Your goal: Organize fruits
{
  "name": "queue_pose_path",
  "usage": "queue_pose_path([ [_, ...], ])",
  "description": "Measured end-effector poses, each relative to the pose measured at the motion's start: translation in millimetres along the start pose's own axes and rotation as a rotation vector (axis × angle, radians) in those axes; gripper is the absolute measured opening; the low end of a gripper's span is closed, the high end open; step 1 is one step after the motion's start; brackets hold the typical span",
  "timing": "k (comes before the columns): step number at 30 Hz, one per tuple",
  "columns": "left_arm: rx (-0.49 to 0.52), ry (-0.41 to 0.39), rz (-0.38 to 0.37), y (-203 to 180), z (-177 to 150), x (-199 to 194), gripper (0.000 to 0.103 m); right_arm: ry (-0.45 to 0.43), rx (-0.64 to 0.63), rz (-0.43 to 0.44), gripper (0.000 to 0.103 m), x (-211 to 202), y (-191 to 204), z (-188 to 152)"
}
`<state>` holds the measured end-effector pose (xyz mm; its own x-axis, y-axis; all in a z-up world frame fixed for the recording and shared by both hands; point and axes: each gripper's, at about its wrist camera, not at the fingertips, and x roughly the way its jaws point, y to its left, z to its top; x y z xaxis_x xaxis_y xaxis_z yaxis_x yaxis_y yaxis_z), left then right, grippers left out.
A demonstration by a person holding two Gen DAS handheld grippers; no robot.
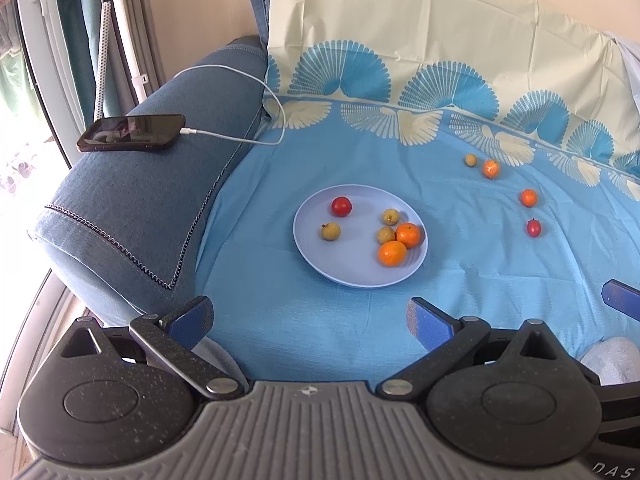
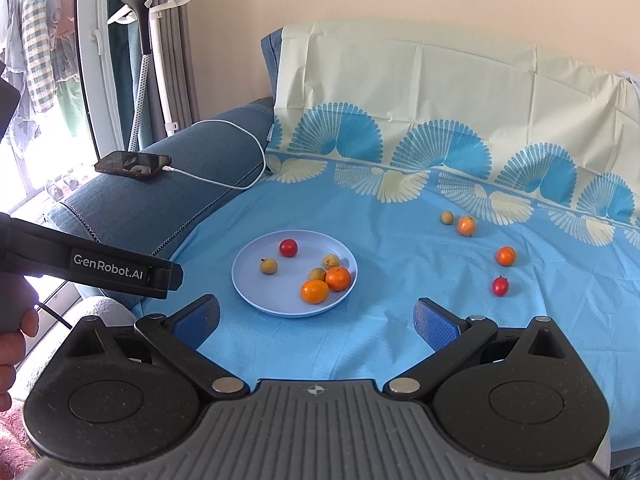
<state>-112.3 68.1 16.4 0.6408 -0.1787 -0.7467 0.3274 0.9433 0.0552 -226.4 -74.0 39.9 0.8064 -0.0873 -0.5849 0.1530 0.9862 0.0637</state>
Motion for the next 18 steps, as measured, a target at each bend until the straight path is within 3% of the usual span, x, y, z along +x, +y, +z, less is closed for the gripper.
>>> queue_pose_path([
  [18,0.033,0.089,0.020,-14.7,2.3,36.0,0.103,0.076,0.072,-0.001,0.102,28.8,-21.4,-10.5],
])
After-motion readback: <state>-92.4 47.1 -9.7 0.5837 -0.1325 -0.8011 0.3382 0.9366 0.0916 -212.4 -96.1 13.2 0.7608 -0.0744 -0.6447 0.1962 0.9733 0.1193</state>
